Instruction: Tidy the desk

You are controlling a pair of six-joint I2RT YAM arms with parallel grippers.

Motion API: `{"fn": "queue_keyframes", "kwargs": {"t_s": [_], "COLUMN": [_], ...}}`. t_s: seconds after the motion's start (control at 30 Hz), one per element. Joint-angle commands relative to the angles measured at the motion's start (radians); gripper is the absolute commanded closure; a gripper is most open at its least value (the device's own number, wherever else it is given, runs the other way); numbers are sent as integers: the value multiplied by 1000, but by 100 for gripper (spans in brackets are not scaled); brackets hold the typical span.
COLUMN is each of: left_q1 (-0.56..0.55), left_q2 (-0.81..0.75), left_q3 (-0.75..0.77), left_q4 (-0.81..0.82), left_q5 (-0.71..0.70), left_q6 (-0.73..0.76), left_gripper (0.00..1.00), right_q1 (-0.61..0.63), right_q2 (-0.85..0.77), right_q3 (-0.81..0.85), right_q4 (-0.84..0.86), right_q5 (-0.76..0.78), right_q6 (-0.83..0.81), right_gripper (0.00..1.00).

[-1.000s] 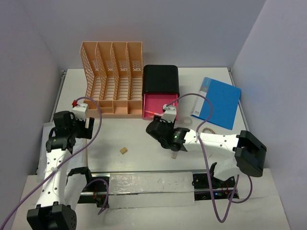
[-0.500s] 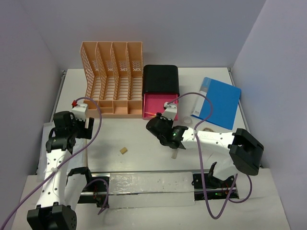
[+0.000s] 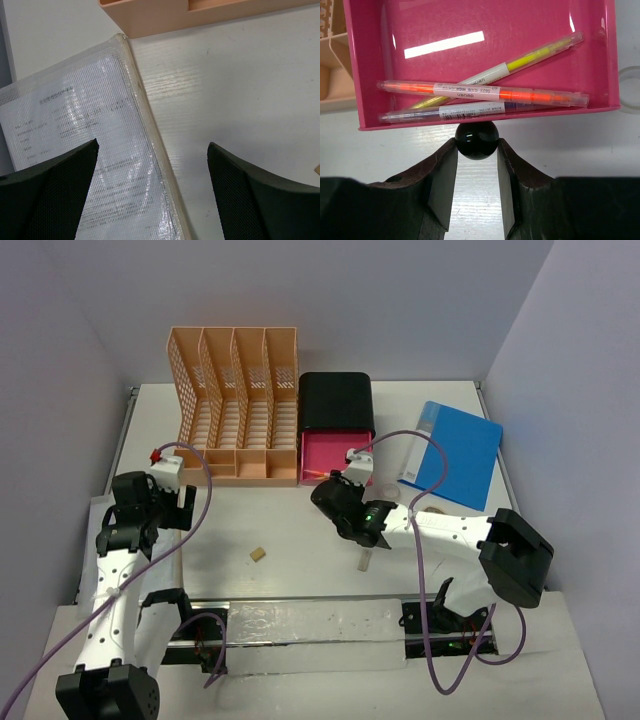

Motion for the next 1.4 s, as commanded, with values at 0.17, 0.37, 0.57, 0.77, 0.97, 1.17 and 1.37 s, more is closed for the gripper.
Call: {"fn": "queue_keyframes", "kwargs": {"t_s": [0.17, 0.37, 0.57, 0.77, 0.97, 1.17, 1.37], "left_q1": [7, 7, 7, 7, 7, 7, 7], "left_q2": [12, 18, 29, 51, 66, 84, 99], "left_q3": [9, 14, 20, 40, 57, 60, 62], "left_q4": [12, 16, 19, 45, 66, 71, 71], "left_q5": [-3, -2, 4, 8, 38, 20, 20], "left_q6": [-14, -17, -20, -48, -56, -62, -62], "left_gripper": [5, 5, 5, 6, 7, 9, 9], "right_q1": [-11, -41, -84, -143, -207, -240, -248], "right_q2": [-62, -21, 18, 103, 195, 242, 266], "right_q3": [40, 88, 131, 217, 319, 355, 375], "right_q4": [106, 120, 163, 198, 217, 239, 243], "right_q5": [65, 50, 18, -45, -80, -112, -107], "right_q6": [-61, -95, -137, -206, -277, -296, -307], "right_gripper": [66, 66, 65, 64, 64, 64, 60]}}
